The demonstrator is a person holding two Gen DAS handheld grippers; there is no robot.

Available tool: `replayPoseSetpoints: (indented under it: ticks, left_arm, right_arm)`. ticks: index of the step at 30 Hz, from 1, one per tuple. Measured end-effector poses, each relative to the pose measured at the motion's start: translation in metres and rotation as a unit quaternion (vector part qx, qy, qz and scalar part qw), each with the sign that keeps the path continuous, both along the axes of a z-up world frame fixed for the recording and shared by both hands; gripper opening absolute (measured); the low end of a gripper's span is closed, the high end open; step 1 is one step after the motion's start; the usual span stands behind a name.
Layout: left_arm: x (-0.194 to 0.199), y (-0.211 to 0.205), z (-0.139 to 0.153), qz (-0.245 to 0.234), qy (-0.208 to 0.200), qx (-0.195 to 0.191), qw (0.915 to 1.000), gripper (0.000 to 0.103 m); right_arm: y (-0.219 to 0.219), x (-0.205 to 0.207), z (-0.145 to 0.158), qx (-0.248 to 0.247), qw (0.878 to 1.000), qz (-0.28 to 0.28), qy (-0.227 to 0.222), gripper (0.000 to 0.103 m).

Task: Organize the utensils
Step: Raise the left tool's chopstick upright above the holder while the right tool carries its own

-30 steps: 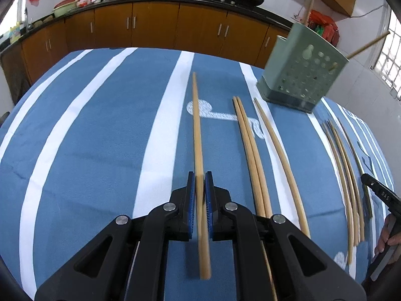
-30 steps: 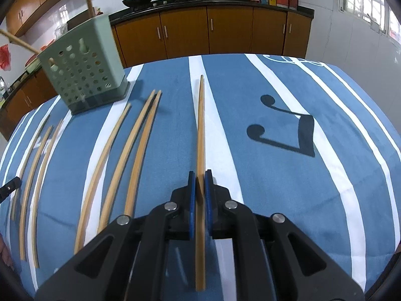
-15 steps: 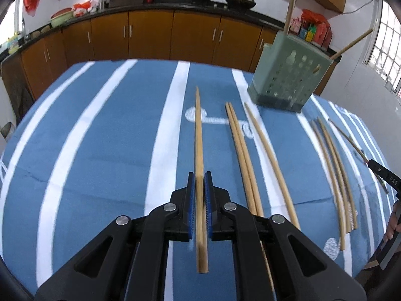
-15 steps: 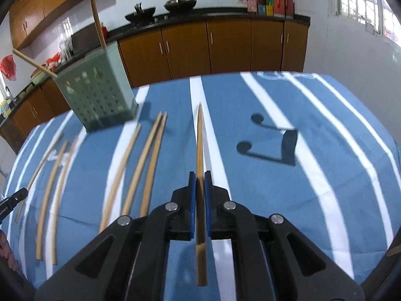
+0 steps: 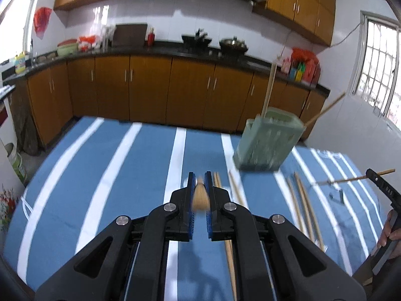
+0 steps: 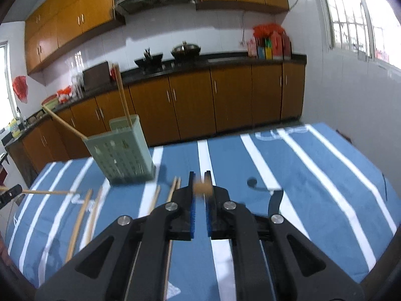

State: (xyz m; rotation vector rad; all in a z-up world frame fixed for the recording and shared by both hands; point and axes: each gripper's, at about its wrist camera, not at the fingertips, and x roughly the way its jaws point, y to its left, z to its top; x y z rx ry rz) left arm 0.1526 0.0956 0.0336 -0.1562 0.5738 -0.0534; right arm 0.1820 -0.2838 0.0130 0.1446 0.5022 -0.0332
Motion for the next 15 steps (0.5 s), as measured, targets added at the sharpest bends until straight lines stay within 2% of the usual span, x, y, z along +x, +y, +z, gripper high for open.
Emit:
replayPoseSetpoints:
  ticks: [7, 12, 15]
  left_arm:
    - [0.009, -0.002, 0.025, -0.004, -0.028, 0.018, 0.9994, 0.007]
    - [0.009, -0.013, 0.052, -0.033, -0.053, 0.017, 0.9979, 0.007]
    - [0.007, -0.024, 0.072, -0.062, -0.069, 0.005, 0.9957, 0.007]
  right_arm:
    - [0.005, 0.006, 0.02, -0.013, 1.0, 0.004, -0.023, 0.008]
    - [0.006, 0.008, 0.049, 0.014, 0.999, 0.043, -0.031, 0.008]
    - [0.012, 0.006, 0.078, 0.041, 0.994, 0.086, -0.044, 0.008]
